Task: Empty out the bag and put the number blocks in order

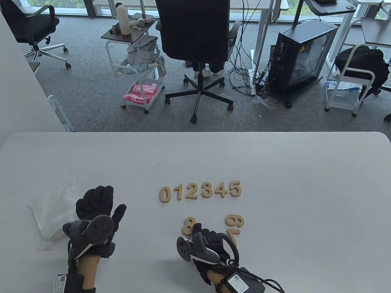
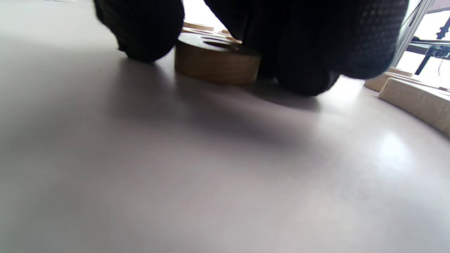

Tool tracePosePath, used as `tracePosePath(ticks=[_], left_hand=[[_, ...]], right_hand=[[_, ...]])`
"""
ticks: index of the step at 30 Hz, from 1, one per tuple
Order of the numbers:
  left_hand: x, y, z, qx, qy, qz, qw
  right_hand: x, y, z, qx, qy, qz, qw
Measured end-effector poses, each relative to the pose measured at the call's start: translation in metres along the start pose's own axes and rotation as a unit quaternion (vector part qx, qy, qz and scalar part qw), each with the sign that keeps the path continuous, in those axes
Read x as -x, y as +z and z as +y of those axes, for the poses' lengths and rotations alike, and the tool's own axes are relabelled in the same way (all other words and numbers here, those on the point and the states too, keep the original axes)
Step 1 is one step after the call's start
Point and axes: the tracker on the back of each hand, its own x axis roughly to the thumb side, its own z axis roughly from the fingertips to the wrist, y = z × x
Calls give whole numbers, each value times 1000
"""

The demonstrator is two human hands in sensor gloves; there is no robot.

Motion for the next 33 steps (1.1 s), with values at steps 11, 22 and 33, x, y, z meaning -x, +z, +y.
tracePosePath(ticks=[11,22,33], left_hand=[[2,0,1,-6,4,2,1000],[3,1,2,-12,4,3,1000],[2,1,2,-13,1,-1,1000]], right_hand=[[8,1,-2,11,-43,19,999],[54,9,-29,78,-222,49,971],[149,26,-48,179,-340,120,915]])
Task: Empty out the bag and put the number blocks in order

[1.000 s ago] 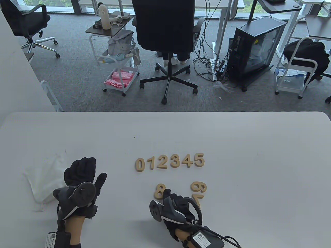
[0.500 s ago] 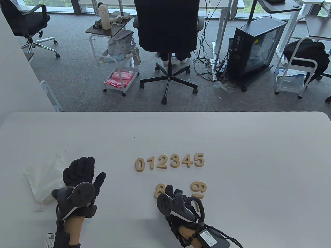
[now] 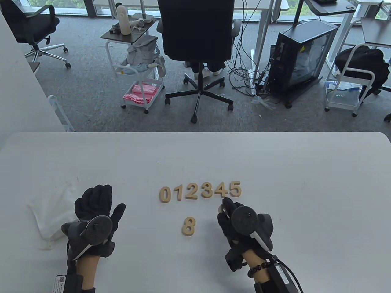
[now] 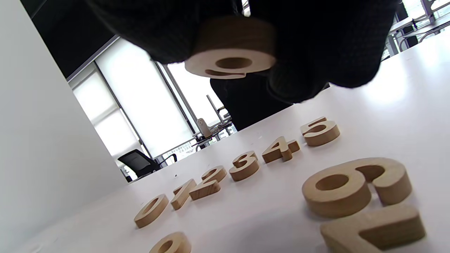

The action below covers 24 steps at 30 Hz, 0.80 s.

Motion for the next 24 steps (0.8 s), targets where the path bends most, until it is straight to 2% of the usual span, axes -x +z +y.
tracePosePath(ticks=[6,11,17,24], left_hand=[[0,0,-1,1,-5,3,1000],[1,0,0,2,-8,5,1000],[2,-1,0,3,-12,10,1000],[3,-1,0,5,-15,13,1000]], right_hand=[[39,-16,-23,25,-2,49,998],[63,-38,-30,26,63,66,995],[74,-74,-25,10,157,75,985],[72,-112,-8,-4,214,92,973]])
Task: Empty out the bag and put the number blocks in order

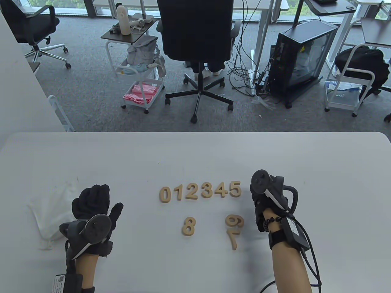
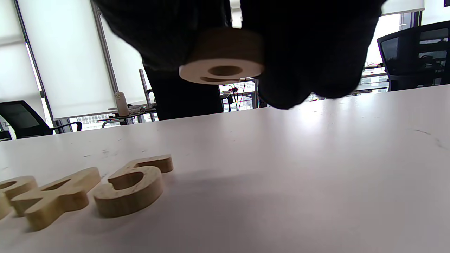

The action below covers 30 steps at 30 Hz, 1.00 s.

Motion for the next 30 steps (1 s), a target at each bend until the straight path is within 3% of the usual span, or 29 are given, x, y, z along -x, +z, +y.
tracePosePath(ticks=[15,30], left_hand=[[-1,-1,-1,2,-3,-2,1000],[-1,-2,-1,4,-2,-1,1000]], right_hand=[[-19,-28,40,-45,77,14,996],[-30,-33,53,-102,107,-5,989]])
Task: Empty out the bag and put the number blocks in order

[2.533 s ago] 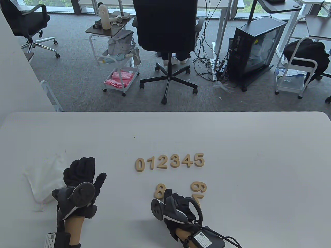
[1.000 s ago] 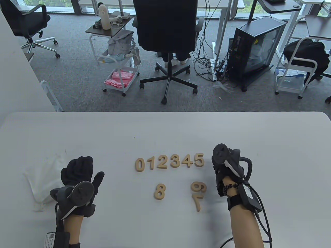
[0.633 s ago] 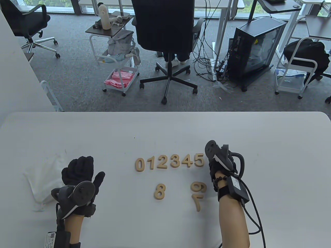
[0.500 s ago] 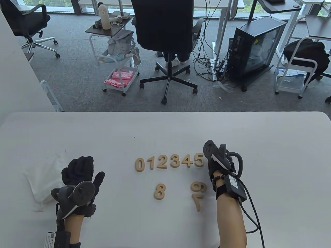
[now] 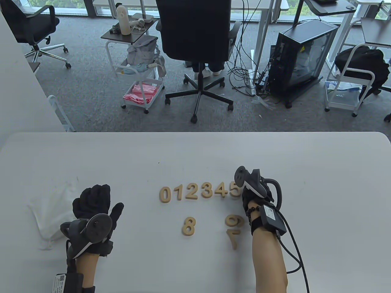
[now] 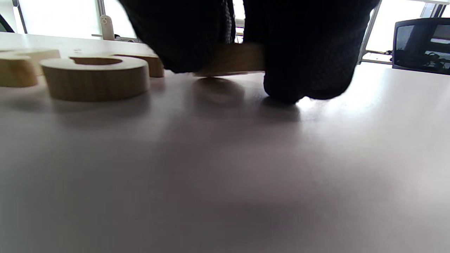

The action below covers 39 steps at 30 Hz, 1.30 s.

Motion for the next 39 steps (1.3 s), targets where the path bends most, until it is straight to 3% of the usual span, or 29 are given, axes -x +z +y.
tracePosePath(ticks=[31,39], left_hand=[[2,1,1,-5,5,3,1000],[2,1,1,-6,7,1,1000]], right_hand=[[-2,5,3,4,34,-15,999],[8,26,-20,33,8,-14,999]])
